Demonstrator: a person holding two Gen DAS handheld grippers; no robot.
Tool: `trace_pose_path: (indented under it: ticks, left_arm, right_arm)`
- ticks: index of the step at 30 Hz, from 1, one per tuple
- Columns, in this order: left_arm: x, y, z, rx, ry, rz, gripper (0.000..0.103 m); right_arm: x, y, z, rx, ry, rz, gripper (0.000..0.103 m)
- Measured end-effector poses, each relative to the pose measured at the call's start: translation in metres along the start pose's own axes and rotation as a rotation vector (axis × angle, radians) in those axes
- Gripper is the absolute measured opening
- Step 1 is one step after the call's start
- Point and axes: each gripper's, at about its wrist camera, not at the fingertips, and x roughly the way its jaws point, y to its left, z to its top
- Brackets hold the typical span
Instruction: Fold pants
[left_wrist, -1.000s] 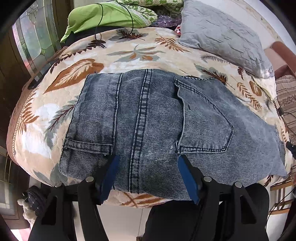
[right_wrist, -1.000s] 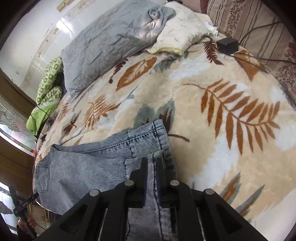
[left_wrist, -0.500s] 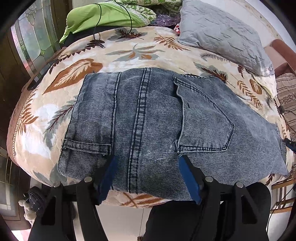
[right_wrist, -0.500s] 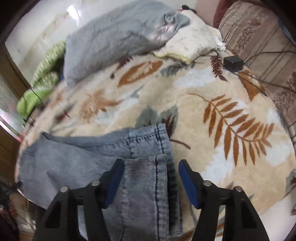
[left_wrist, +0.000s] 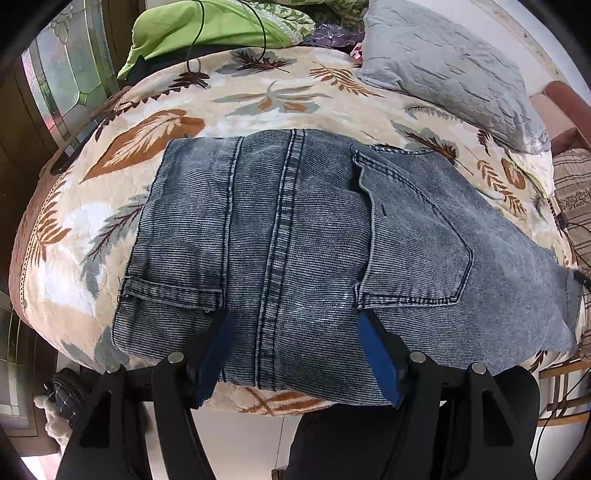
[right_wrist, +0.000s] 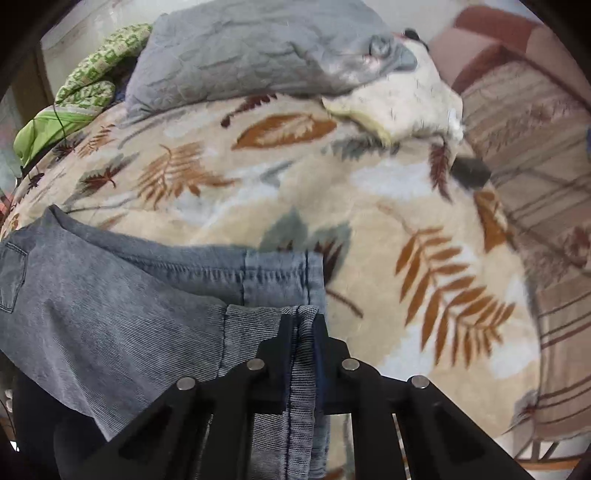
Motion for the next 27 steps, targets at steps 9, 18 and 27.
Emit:
trace_pose_path:
  ticks: [9,18,27]
  left_arm:
    - [-0.004,-0.002,0.005,-0.016,-0.027,0.027,0.070]
    - [0.003,0.002,-0.007,0.018,-0.023,0.091,0.073]
    - [-0.011,0.012,-0.015,-0.025,-0.067,0.068,0.074]
  right_arm:
    - [0.023,-0.006,0.040,0.090,-0.074,-0.018,0.008]
    - [0.049,-0.013,0.018,0.228,0.031,-0.046,0.014]
    - [-0.015,0.058,0.029,0.168,-0.079,0.067,0.014]
